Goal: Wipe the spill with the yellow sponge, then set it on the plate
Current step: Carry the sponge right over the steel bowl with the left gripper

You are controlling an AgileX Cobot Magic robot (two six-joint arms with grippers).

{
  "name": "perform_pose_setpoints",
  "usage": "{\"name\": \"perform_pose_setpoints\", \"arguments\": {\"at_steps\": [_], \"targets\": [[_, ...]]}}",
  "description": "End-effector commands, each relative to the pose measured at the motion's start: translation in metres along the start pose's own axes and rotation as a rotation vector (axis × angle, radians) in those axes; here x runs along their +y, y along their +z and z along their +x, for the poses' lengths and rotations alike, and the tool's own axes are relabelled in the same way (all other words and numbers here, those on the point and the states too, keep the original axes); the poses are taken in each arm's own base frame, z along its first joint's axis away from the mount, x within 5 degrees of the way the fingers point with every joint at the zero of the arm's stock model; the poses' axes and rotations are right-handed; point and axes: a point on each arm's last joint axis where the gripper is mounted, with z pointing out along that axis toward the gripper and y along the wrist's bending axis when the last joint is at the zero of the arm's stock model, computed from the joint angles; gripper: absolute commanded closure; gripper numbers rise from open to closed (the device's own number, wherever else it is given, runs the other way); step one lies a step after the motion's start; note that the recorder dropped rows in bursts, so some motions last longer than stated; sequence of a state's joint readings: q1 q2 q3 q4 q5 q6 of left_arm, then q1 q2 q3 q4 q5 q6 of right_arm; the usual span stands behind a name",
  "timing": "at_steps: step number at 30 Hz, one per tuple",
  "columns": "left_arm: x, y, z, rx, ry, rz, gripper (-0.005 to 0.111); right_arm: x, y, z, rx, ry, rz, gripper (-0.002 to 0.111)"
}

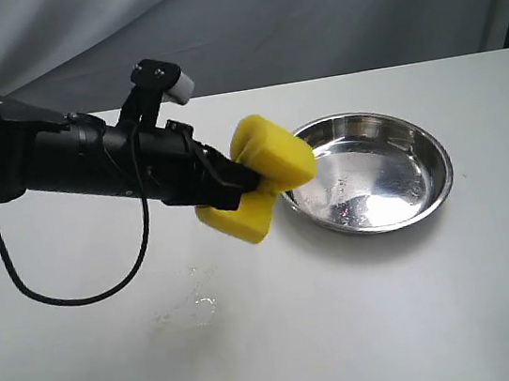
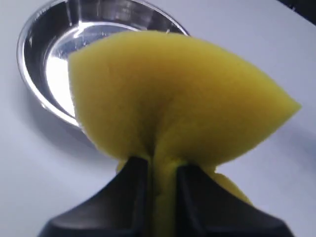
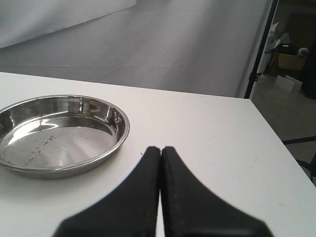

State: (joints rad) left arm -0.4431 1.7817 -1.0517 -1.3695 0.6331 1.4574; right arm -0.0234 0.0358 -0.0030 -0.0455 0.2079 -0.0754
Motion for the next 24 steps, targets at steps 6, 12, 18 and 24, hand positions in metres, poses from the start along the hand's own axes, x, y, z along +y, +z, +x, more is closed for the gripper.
{"name": "perform_pose_setpoints", "arguments": {"at_steps": [6,12,18,24], "targets": [[0.010,0.010,-0.023,-0.190,0.065,-0.052,0.107,0.000,0.000,0.000,-0.003,0.009,-0.004,0.108],[0.019,0.064,-0.040,-0.185,0.124,-0.009,0.107,0.000,0.000,0.000,-0.003,0.009,-0.004,0.108],[0.039,0.111,-0.048,-0.084,0.228,-0.026,0.107,0.000,0.000,0.000,-0.003,0.009,-0.004,0.108],[0.059,0.144,-0.023,0.027,0.221,-0.026,0.106,0.000,0.000,0.000,-0.003,0.009,-0.004,0.108]]}}
